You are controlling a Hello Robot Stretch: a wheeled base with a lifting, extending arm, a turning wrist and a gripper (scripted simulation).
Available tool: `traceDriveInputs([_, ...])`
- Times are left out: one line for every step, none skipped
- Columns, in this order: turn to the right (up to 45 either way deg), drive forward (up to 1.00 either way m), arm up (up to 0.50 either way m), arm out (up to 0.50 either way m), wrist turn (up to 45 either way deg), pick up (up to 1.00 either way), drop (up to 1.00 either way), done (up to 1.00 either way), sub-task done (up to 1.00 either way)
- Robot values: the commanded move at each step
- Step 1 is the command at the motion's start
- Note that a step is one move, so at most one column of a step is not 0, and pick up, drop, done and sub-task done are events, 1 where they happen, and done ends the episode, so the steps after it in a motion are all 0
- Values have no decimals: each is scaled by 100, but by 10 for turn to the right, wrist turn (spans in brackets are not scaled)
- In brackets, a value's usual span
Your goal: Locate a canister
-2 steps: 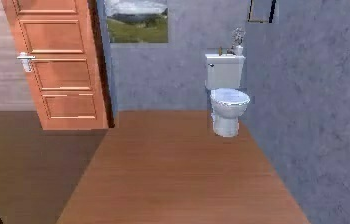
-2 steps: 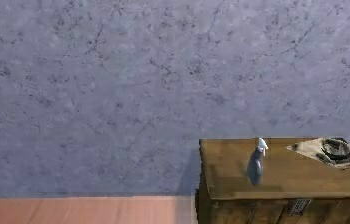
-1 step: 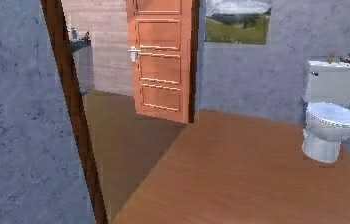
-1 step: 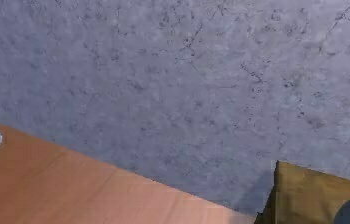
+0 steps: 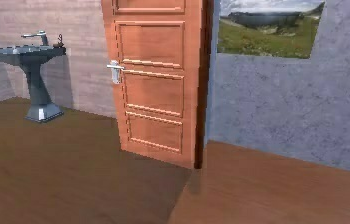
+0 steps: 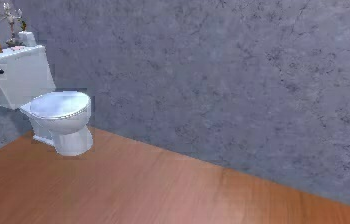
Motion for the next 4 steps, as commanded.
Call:
traceDriveInputs([-180, 0, 0, 0, 0, 0, 0, 0, 0])
traceDriveInputs([0, 35, 0, 0, 0, 0, 0, 0, 0])
traceDriveInputs([-330, 0, 0, 0, 0, 0, 0, 0, 0])
traceDriveInputs([0, 70, 0, 0, 0, 0, 0, 0, 0])
